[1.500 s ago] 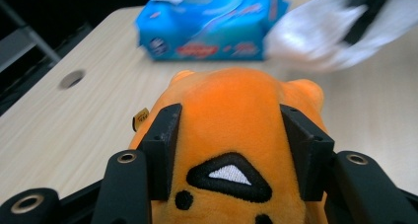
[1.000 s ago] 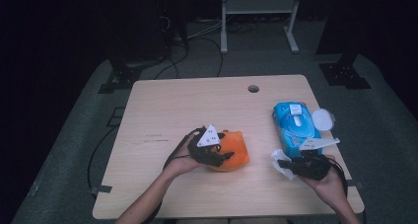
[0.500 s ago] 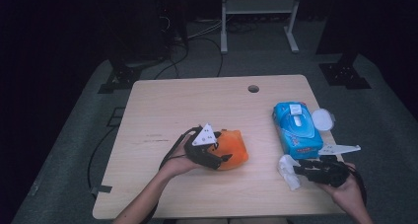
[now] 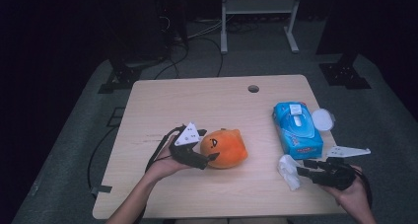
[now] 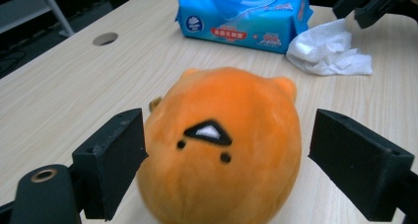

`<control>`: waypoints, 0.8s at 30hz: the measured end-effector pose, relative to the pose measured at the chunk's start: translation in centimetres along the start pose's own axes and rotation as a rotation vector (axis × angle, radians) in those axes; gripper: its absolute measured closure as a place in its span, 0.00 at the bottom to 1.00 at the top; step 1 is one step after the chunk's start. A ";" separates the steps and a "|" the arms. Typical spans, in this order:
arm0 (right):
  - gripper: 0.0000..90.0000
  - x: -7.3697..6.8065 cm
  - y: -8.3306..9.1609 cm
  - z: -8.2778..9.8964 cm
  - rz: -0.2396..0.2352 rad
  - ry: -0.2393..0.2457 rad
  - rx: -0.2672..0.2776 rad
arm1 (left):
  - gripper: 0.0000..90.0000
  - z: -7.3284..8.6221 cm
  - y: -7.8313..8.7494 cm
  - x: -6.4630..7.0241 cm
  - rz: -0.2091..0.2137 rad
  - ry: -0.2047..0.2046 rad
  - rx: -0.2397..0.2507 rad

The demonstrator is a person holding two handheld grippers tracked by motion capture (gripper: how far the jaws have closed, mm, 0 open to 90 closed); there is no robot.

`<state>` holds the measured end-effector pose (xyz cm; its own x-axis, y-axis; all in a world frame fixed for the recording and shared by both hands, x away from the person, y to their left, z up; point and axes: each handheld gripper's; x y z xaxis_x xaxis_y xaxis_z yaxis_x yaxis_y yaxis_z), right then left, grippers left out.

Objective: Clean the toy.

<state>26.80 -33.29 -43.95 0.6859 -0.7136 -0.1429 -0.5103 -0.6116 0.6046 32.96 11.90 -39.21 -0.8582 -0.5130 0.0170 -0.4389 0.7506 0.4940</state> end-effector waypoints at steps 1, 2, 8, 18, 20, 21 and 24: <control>0.55 0.0 0.0 0.0 -0.002 -0.001 0.002 | 0.14 0.1 0.2 -0.1 -0.006 0.003 0.000; 0.55 0.0 0.1 0.0 -0.003 -0.002 0.003 | 0.14 0.3 0.5 -0.2 -0.011 0.010 0.003; 0.53 0.2 0.2 0.3 -0.003 -0.008 0.016 | 0.14 1.4 1.4 -0.5 -0.031 0.040 -0.001; 0.51 0.3 0.6 0.6 0.003 -0.021 0.026 | 0.13 3.5 3.1 -1.2 -0.071 0.077 -0.006; 0.51 0.3 0.6 0.6 0.004 -0.024 0.029 | 0.13 3.9 3.3 -1.3 -0.077 0.089 -0.003; 0.51 0.4 0.6 0.6 0.005 -0.026 0.030 | 0.13 4.1 3.4 -1.3 -0.078 0.096 -0.004; 0.50 0.4 0.6 0.7 0.004 -0.030 0.029 | 0.13 4.8 3.6 -1.4 -0.084 0.108 -0.008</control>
<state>26.42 -34.23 -44.20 0.6678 -0.7260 -0.1641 -0.5282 -0.6176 0.5827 31.34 17.35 -41.67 -0.7847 -0.6161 0.0689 -0.5054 0.7001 0.5044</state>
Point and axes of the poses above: each handheld gripper's, and its own axes: y roughly backward along the jaws, z roughly out of its underside, x roughly to its right, and after that the axes turned 8 degrees about y, right-handed
